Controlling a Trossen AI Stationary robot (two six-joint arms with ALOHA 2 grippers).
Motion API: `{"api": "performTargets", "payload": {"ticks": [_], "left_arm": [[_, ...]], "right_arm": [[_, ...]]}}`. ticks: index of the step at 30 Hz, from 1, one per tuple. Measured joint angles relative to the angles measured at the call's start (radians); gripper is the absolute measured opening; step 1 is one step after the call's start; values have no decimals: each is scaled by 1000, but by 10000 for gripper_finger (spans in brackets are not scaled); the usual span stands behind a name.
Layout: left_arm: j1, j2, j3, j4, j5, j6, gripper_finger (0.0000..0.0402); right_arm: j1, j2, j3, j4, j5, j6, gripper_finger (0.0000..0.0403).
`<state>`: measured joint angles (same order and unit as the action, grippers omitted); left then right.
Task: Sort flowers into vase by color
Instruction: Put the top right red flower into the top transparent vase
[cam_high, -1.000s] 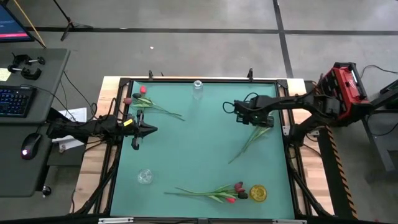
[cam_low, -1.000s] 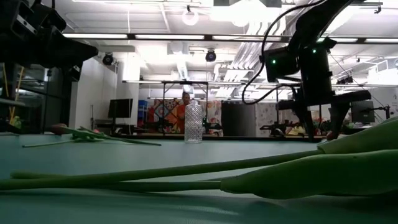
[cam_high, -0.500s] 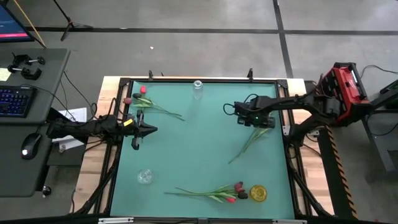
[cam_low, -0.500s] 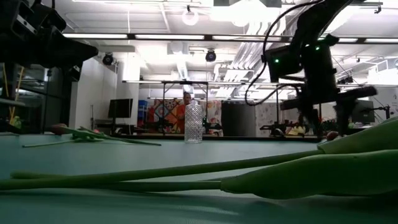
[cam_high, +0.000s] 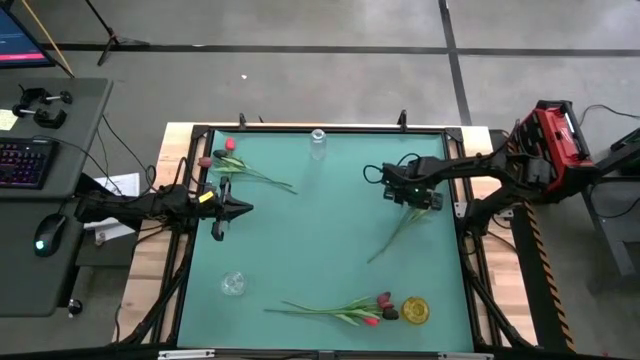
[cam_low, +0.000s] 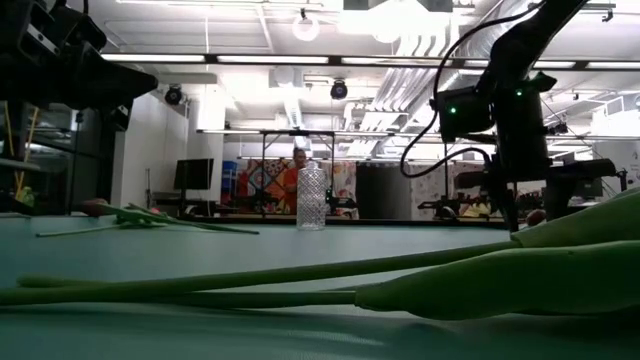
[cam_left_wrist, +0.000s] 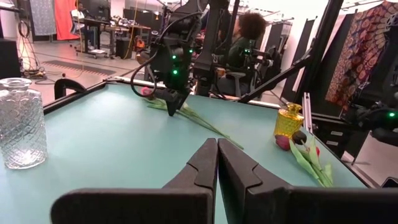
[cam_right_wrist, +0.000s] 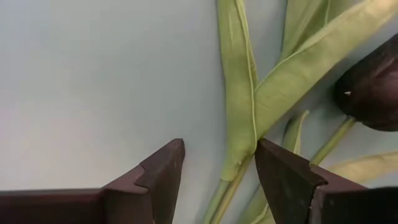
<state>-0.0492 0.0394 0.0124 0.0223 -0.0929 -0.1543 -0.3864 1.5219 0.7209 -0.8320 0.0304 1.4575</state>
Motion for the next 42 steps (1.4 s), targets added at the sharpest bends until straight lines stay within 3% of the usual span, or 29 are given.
{"api": "performTargets", "payload": {"ticks": [9,17,25,32,42], "left_arm": [[0,0,0,0,0,0,0],[0,0,0,0,0,0,0],[0,0,0,0,0,0,0],[0,0,0,0,0,0,0],[0,0,0,0,0,0,0]], "right_arm": [[-7,-11,102,-121,71,-103,193],[-33,-7,74,-92,56,-81,193],[-39,-9,11,48,43,24,193],[-38,-36,11,56,-7,2,193],[-47,-105,11,90,38,25,193]]}}
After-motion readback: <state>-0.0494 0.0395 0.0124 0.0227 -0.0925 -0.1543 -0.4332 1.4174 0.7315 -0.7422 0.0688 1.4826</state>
